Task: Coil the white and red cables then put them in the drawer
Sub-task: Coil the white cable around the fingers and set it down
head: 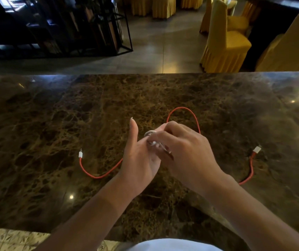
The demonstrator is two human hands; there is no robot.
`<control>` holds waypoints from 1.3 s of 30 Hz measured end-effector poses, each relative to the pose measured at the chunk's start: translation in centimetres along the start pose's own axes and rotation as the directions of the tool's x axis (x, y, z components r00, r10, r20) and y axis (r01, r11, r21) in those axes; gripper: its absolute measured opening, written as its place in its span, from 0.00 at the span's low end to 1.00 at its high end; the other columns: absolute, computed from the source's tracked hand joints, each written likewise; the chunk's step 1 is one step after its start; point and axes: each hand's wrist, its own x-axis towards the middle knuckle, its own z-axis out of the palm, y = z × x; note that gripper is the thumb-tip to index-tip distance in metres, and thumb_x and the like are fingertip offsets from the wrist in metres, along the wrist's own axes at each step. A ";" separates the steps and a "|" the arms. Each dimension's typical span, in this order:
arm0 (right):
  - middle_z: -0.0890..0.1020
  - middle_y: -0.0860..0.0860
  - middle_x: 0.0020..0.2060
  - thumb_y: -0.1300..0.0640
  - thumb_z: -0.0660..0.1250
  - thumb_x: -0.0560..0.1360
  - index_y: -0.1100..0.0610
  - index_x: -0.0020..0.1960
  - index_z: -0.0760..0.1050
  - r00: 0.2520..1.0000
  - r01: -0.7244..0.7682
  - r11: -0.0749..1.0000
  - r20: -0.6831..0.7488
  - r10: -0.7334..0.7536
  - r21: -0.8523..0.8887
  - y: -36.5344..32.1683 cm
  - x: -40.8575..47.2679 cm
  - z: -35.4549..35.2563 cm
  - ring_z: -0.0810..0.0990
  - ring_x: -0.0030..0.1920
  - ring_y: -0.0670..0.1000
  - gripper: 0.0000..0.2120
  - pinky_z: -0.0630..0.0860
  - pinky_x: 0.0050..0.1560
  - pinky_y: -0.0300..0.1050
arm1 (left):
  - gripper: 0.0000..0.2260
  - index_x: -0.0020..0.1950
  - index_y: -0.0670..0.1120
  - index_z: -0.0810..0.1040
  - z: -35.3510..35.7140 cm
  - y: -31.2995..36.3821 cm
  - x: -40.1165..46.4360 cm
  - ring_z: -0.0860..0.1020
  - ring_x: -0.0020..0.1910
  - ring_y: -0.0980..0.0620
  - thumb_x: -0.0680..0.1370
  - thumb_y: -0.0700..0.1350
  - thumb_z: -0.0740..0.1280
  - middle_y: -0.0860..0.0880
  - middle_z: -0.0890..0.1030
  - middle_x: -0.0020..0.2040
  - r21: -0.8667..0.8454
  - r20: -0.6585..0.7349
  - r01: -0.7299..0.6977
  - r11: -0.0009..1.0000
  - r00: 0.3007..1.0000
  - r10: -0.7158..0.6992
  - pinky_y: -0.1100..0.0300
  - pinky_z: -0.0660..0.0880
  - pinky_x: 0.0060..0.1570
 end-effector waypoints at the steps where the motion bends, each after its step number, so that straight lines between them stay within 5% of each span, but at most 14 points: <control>1: 0.81 0.47 0.48 0.52 0.72 0.77 0.49 0.57 0.85 0.999 0.008 1.000 -0.049 -0.008 0.001 0.3 0.0 0.2 0.81 0.48 0.48 0.09 0.76 0.43 0.38 | 0.46 0.80 0.37 0.64 -0.1 -0.1 0.2 0.70 0.78 0.46 0.78 0.73 0.49 0.40 0.77 0.74 -0.016 0.007 -0.006 1.000 1.000 0.006 0.48 0.59 0.80; 4: 0.81 0.50 0.46 0.57 0.70 0.79 0.54 0.53 0.86 0.983 0.122 0.991 -0.146 -0.114 0.049 1.0 -0.3 0.7 0.77 0.47 0.49 0.07 0.74 0.46 0.39 | 0.44 0.80 0.38 0.64 -0.4 0.0 0.2 0.76 0.74 0.49 0.79 0.73 0.46 0.44 0.81 0.70 -0.082 0.013 0.013 0.997 1.000 -0.012 0.54 0.69 0.74; 7: 0.82 0.54 0.47 0.64 0.73 0.78 0.60 0.53 0.86 0.954 0.257 0.952 -0.201 -0.223 0.164 1.9 -0.9 0.8 0.72 0.49 0.46 0.06 0.68 0.54 0.34 | 0.47 0.82 0.39 0.59 -0.5 0.8 0.2 0.69 0.79 0.46 0.77 0.74 0.47 0.41 0.72 0.78 -0.119 0.061 0.025 0.993 0.998 -0.018 0.53 0.68 0.76; 10: 0.82 0.55 0.46 0.64 0.75 0.76 0.60 0.53 0.86 0.963 0.076 0.924 -0.269 0.030 0.376 2.9 -1.4 1.0 0.79 0.45 0.50 0.07 0.77 0.46 0.43 | 0.47 0.83 0.38 0.58 -0.3 0.9 0.0 0.67 0.80 0.48 0.77 0.74 0.47 0.42 0.70 0.80 -0.119 0.117 0.030 0.992 0.993 -0.016 0.53 0.61 0.78; 11: 0.82 0.56 0.45 0.62 0.74 0.77 0.60 0.53 0.86 0.949 -0.044 0.849 -0.244 0.201 0.527 3.1 -1.5 1.0 0.80 0.44 0.50 0.06 0.78 0.45 0.46 | 0.47 0.83 0.38 0.58 -0.3 0.9 0.0 0.67 0.80 0.49 0.77 0.74 0.46 0.43 0.70 0.80 -0.079 0.120 0.002 0.997 0.993 0.007 0.53 0.60 0.79; 13: 0.84 0.55 0.44 0.60 0.71 0.80 0.61 0.54 0.85 0.890 -0.225 0.518 -0.043 0.454 0.825 3.1 -1.5 1.2 0.80 0.43 0.48 0.07 0.77 0.46 0.47 | 0.47 0.83 0.40 0.59 0.0 0.8 -0.1 0.66 0.81 0.51 0.77 0.74 0.51 0.45 0.70 0.80 0.080 0.107 -0.073 0.994 0.992 0.064 0.53 0.59 0.80; 15: 0.84 0.48 0.41 0.59 0.69 0.80 0.61 0.54 0.83 0.861 -0.305 0.274 0.141 0.489 0.912 2.6 -1.6 1.6 0.80 0.42 0.47 0.06 0.77 0.46 0.44 | 0.45 0.82 0.41 0.62 -0.3 0.5 -0.3 0.68 0.80 0.51 0.77 0.71 0.64 0.45 0.72 0.79 0.214 0.079 -0.104 0.971 0.993 0.089 0.54 0.63 0.78; 20: 0.88 0.55 0.47 0.51 0.73 0.76 0.59 0.54 0.82 0.927 -0.250 0.401 0.099 0.360 0.882 2.1 -2.3 2.4 0.86 0.45 0.59 0.12 0.84 0.46 0.56 | 0.23 0.65 0.36 0.79 -0.4 0.2 -1.3 0.77 0.68 0.48 0.81 0.55 0.67 0.42 0.80 0.65 0.333 0.070 -0.094 0.938 0.995 0.075 0.53 0.73 0.71; 25: 0.87 0.56 0.40 0.56 0.73 0.76 0.61 0.54 0.84 0.934 -0.291 0.404 0.166 0.316 0.868 3.1 -2.2 1.6 0.85 0.38 0.48 0.10 0.79 0.40 0.38 | 0.21 0.65 0.37 0.81 -0.6 0.2 -1.3 0.75 0.68 0.43 0.82 0.52 0.63 0.37 0.79 0.64 0.198 0.033 -0.019 0.980 0.999 0.012 0.49 0.71 0.73; 28: 0.87 0.54 0.38 0.60 0.71 0.78 0.63 0.54 0.83 0.947 -0.290 0.382 0.207 0.245 0.877 3.6 -2.4 0.6 0.85 0.36 0.46 0.08 0.78 0.38 0.36 | 0.21 0.64 0.34 0.79 -0.8 -0.1 -1.3 0.75 0.66 0.42 0.84 0.50 0.60 0.36 0.77 0.63 0.162 0.018 0.016 0.987 1.000 -0.019 0.50 0.71 0.70; 32: 0.87 0.56 0.42 0.58 0.71 0.78 0.59 0.52 0.84 0.886 -0.295 0.462 0.058 0.460 0.836 5.7 -1.7 0.5 0.83 0.41 0.48 0.05 0.78 0.43 0.46 | 0.25 0.66 0.30 0.77 -0.9 -0.2 -1.5 0.77 0.72 0.38 0.84 0.51 0.60 0.34 0.80 0.69 0.200 0.080 0.017 0.980 0.996 -0.034 0.48 0.69 0.76; 36: 0.86 0.59 0.55 0.55 0.68 0.80 0.60 0.60 0.83 0.877 -0.478 0.406 0.394 0.276 0.779 6.4 -1.1 0.9 0.83 0.51 0.50 0.13 0.78 0.54 0.45 | 0.25 0.67 0.30 0.77 -0.8 -0.4 -2.2 0.77 0.70 0.35 0.83 0.51 0.64 0.31 0.79 0.67 0.129 0.268 0.127 0.983 0.950 -0.158 0.49 0.72 0.73; 39: 0.82 0.69 0.51 0.51 0.65 0.82 0.68 0.60 0.80 0.829 -0.542 0.322 0.558 0.049 0.777 6.4 -1.4 2.0 0.80 0.49 0.62 0.19 0.77 0.51 0.55 | 0.29 0.70 0.30 0.75 -0.9 -0.5 -2.6 0.72 0.72 0.29 0.82 0.54 0.68 0.29 0.75 0.71 0.089 0.339 0.194 0.977 0.916 -0.213 0.51 0.73 0.74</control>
